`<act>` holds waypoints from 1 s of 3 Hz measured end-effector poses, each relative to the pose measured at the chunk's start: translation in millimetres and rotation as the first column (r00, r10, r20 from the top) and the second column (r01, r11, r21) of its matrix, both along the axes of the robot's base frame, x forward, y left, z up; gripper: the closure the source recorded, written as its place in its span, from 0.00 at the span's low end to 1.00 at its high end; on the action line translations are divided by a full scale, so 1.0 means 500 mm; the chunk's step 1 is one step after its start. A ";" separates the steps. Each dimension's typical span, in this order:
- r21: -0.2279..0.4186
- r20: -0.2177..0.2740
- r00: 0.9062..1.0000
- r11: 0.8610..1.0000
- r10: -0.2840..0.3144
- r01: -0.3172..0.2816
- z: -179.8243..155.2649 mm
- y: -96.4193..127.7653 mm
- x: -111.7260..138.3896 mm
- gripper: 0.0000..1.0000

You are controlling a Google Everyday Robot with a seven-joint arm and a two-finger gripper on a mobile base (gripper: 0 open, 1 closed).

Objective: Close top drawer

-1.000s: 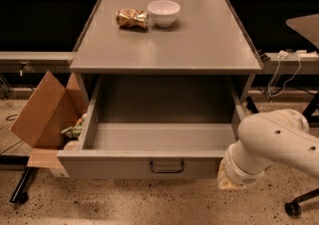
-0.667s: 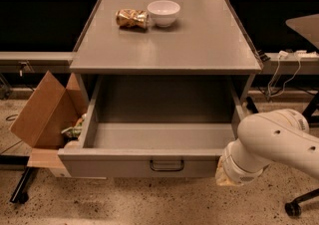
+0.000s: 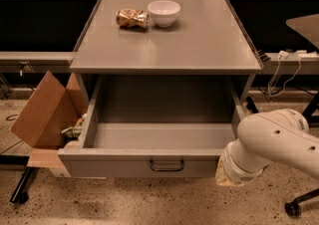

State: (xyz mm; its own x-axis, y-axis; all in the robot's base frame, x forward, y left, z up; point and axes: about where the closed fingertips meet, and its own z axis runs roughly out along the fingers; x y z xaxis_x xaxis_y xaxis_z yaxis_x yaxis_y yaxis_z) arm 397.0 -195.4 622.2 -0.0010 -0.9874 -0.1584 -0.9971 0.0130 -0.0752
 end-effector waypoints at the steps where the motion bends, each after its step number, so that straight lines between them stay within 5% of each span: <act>1: 0.000 0.000 1.000 1.000 0.000 0.000 0.000 0.000 0.000 0.14; 2: 0.000 0.000 1.000 1.000 0.000 0.000 0.000 0.000 0.000 0.00; 3: 0.000 0.000 1.000 1.000 0.000 0.000 0.000 0.000 0.000 0.00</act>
Offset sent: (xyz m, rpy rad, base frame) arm 0.0000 0.0000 0.0000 0.0000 0.0000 0.0000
